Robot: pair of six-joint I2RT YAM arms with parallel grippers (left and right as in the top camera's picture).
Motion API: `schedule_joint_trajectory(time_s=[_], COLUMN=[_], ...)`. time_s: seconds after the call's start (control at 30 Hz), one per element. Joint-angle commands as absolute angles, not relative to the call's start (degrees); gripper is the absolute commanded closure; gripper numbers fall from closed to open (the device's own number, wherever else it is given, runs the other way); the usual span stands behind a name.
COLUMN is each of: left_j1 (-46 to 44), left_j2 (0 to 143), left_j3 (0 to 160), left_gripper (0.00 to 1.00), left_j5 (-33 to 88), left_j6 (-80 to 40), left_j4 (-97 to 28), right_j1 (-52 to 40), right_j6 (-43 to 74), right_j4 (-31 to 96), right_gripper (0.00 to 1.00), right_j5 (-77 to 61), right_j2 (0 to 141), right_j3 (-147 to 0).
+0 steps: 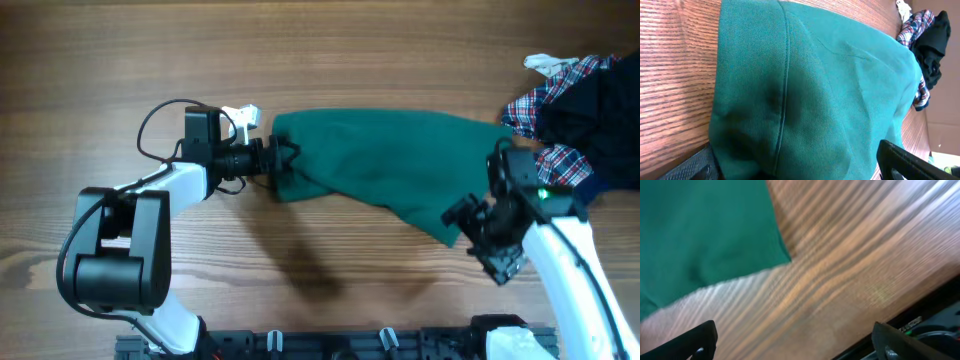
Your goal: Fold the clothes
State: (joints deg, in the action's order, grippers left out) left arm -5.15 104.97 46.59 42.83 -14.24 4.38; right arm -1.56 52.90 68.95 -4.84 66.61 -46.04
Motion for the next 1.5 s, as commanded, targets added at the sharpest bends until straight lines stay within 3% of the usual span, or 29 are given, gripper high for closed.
schedule_joint_trajectory(time_s=[0.0, 0.23, 0.53, 1.07, 1.47], left_j1=[-5.3, -5.3, -5.3, -5.3, -5.3], left_j2=[105.9, 105.9, 105.9, 105.9, 105.9], left_j3=[46.9, 46.9, 46.9, 46.9, 46.9], left_gripper=[0.0, 0.0, 0.0, 0.0, 0.0], left_j5=[40.8, 40.8, 40.8, 40.8, 40.8], left_j6=[-14.6, -14.6, -14.6, -14.6, -14.5], left_j4=[4.1, 4.0, 4.0, 4.0, 4.0], right_j1=[-1.4, -1.4, -1.4, -1.4, -1.4], right_j6=[48.1, 44.7, 37.1, 39.0, 37.0], right_j4=[63.1, 55.3, 48.8, 36.0, 32.6], right_gripper=[0.0, 0.06, 0.06, 0.06, 0.07], right_j5=[-13.5, -16.6, -12.6, -6.6, -11.2], right_j2=[61.5, 60.6, 60.8, 72.9, 73.7], right_j3=[-40.6, -33.1, -32.9, -31.0, -31.0])
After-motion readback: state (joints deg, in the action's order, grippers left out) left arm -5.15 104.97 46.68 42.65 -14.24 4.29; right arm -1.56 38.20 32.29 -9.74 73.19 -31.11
